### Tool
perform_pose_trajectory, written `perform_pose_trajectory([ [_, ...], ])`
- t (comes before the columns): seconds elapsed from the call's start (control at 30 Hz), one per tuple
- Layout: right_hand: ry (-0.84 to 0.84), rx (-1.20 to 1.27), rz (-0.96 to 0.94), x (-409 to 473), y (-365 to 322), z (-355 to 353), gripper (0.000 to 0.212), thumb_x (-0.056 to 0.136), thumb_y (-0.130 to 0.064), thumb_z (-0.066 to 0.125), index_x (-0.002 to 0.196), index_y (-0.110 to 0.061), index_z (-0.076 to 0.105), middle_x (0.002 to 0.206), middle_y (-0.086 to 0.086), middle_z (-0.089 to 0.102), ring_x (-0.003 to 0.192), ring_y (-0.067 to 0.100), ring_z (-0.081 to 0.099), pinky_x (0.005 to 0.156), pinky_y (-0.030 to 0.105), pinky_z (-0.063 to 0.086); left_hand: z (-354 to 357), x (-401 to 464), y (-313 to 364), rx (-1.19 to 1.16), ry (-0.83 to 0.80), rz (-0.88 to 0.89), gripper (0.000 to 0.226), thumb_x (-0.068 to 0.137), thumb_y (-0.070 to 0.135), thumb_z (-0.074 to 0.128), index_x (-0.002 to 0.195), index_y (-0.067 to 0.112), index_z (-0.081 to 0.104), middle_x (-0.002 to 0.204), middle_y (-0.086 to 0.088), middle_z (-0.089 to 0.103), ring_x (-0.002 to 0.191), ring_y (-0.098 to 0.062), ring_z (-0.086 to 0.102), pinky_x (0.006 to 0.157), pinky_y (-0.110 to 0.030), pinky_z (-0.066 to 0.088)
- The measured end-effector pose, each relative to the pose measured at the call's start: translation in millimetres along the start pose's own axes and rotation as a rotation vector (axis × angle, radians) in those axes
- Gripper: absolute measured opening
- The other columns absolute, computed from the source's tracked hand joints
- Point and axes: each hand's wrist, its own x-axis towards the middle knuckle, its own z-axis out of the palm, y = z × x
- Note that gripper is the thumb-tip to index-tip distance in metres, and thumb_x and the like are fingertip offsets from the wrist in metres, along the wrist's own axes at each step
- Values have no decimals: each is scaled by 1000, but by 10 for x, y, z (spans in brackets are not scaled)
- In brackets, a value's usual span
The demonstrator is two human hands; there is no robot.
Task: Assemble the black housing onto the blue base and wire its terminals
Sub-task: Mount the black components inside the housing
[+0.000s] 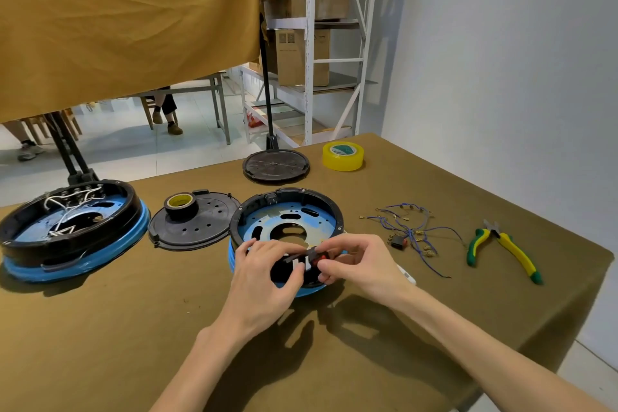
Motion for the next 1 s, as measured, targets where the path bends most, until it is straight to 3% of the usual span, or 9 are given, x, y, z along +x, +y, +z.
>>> perform_pose_trajectory([
  [0.07, 3, 1, 15, -10, 24, 2, 21, 90, -7, 77, 109, -16, 79, 94, 12, 78, 83, 31, 78, 74, 34, 64, -12, 6, 3, -12, -21, -3, 25, 92, 50, 53, 112, 45, 66, 107, 34, 62, 116, 12, 51, 115, -25, 19],
  [0.23, -77, -110, 13, -18, -36, 8, 21, 95, -6, 71, 114, -12, 76, 93, 6, 78, 80, 25, 78, 75, 36, 64, -81, 21, -28, -23, -61, -9, 30, 89, 50, 57, 118, 46, 63, 108, 38, 62, 116, 15, 48, 101, -19, 28],
  [0.33, -111, 28, 67, 18, -116, 10, 20, 96, -3, 68, 115, -7, 75, 94, 14, 78, 82, 31, 77, 74, 34, 63, -116, 33, -12, -15, -109, 14, 29, 89, 48, 57, 117, 45, 65, 110, 35, 63, 116, 9, 53, 105, -19, 24],
  [0.5, -11, 231, 176, 27, -180, 36, 22, 84, -16, 80, 105, -10, 80, 97, 23, 77, 85, 34, 77, 71, 30, 64, -159, 65, 128, -96, 2, 10, 24, 91, 47, 55, 110, 42, 69, 111, 32, 64, 121, 3, 54, 110, -17, 21],
  [0.63, -40, 376, 172, -9, -146, 30, 26, 81, -11, 82, 107, -11, 80, 104, 26, 76, 91, 34, 77, 75, 30, 63, -192, 112, 217, -151, 1, 30, 26, 90, 48, 64, 112, 39, 73, 109, 30, 70, 114, 1, 61, 108, -20, 31],
  [0.73, -107, 398, 141, -53, -122, 20, 28, 85, -5, 81, 112, -11, 77, 107, 27, 75, 94, 38, 76, 78, 33, 63, -209, 132, 205, -226, -52, 23, 26, 93, 31, 72, 118, 32, 76, 111, 24, 73, 113, -4, 66, 100, -27, 49],
  [0.87, -120, 346, 97, -81, -85, 23, 21, 90, -8, 75, 110, -12, 71, 103, 26, 75, 91, 40, 76, 75, 34, 64, -171, 115, 201, -259, -111, 25, 33, 96, 17, 69, 129, 24, 72, 117, 22, 71, 116, -6, 65, 98, -21, 52],
  [1.0, -121, 282, 85, -84, -18, -6, 20, 93, -4, 73, 109, -14, 67, 99, 25, 76, 85, 40, 77, 73, 37, 64, -164, 89, 226, -231, -175, 4, 36, 100, 43, 54, 134, 38, 65, 119, 27, 67, 121, -7, 59, 100, -22, 46],
])
